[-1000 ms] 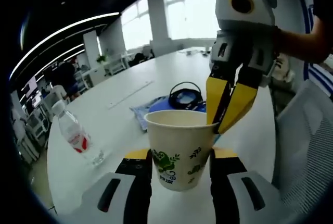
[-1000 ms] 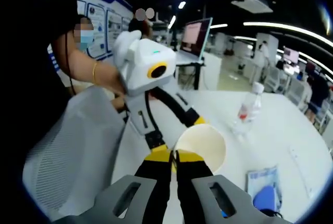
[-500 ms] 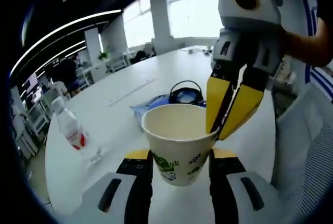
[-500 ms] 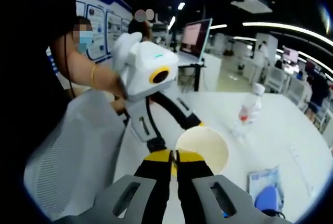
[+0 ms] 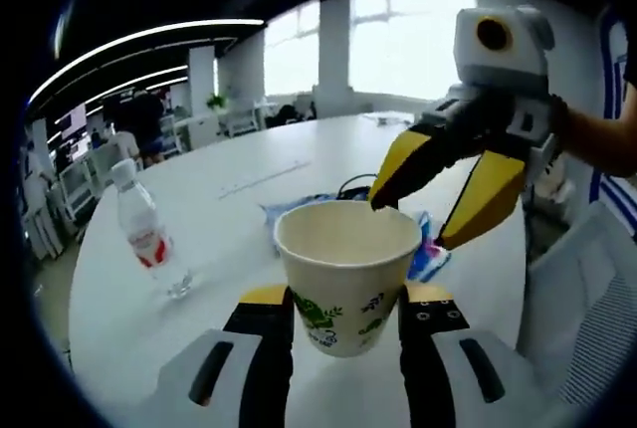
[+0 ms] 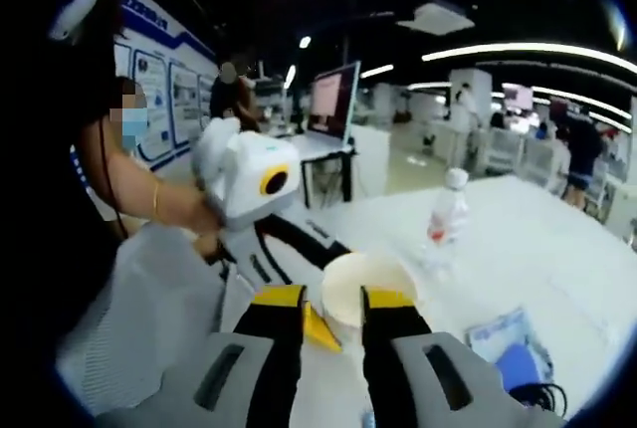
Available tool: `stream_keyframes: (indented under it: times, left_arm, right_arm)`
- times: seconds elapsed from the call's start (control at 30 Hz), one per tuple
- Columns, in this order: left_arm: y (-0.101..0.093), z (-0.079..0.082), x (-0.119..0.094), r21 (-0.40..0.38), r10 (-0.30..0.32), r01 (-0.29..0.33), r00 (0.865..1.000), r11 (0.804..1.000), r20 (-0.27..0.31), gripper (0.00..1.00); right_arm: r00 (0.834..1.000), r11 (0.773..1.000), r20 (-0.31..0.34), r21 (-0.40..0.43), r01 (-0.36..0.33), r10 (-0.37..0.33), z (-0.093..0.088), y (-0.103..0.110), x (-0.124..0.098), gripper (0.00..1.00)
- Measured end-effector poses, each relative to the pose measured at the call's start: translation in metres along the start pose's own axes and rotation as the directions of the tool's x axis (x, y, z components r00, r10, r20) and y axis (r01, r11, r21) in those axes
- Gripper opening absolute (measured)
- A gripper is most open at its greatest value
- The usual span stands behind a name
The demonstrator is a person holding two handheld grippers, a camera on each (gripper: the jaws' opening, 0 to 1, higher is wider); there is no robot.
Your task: Arrange the tabletop items into an orderly group along one side of the table until the central work area is clear of visible clutter.
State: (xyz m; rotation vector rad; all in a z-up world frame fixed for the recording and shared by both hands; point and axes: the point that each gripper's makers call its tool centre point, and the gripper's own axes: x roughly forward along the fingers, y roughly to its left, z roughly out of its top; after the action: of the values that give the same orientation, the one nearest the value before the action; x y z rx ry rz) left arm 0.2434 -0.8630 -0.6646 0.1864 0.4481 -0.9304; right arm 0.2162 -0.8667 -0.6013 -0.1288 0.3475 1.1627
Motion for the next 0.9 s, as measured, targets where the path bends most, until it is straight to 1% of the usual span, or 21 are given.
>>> stream_keyframes:
  times: [0.1, 0.17, 0.2, 0.33, 0.5, 0.67, 0.73, 0.9]
  left_arm:
    - [0.002, 0.000, 0.000, -0.012, 0.005, -0.005, 1.000, 1.000, 0.008, 0.39]
    - [0.002, 0.001, 0.000, -0.009, 0.007, -0.007, 1.000, 1.000, 0.013, 0.39]
    - [0.004, 0.002, 0.000, -0.005, 0.016, -0.016, 1.000, 1.000, 0.016, 0.39]
    - [0.005, 0.001, 0.002, -0.013, 0.016, -0.016, 1.000, 1.000, 0.017, 0.39]
    - [0.007, -0.002, 0.003, 0.002, 0.029, -0.029, 1.000, 1.000, 0.011, 0.39]
    - [0.011, -0.003, 0.004, -0.009, 0.038, -0.038, 0.999, 0.999, 0.013, 0.39]
    - [0.013, -0.002, 0.005, -0.012, 0.044, -0.044, 0.999, 0.999, 0.014, 0.39]
    - [0.018, 0.000, 0.007, -0.008, 0.057, -0.057, 0.998, 0.998, 0.020, 0.39]
  right_arm:
    - [0.999, 0.999, 0.022, 0.033, 0.034, -0.035, 0.001, -0.005, -0.003, 0.37]
    - [0.998, 0.997, 0.033, 0.052, 0.052, -0.054, 0.000, -0.008, -0.004, 0.47]
    - [0.997, 0.997, 0.038, 0.058, 0.060, -0.063, 0.000, -0.009, -0.005, 0.49]
    - [0.995, 0.992, 0.040, 0.092, 0.091, -0.095, -0.002, -0.014, -0.009, 0.62]
    - [0.991, 0.986, 0.036, 0.107, 0.125, -0.129, -0.007, -0.019, -0.014, 0.71]
    - [0.986, 0.979, 0.039, 0.132, 0.154, -0.161, -0.010, -0.023, -0.018, 0.80]
    - [0.984, 0.976, 0.031, 0.135, 0.171, -0.177, -0.012, -0.025, -0.020, 0.87]
    - [0.979, 0.968, 0.019, 0.152, 0.200, -0.205, -0.018, -0.028, -0.023, 0.96]
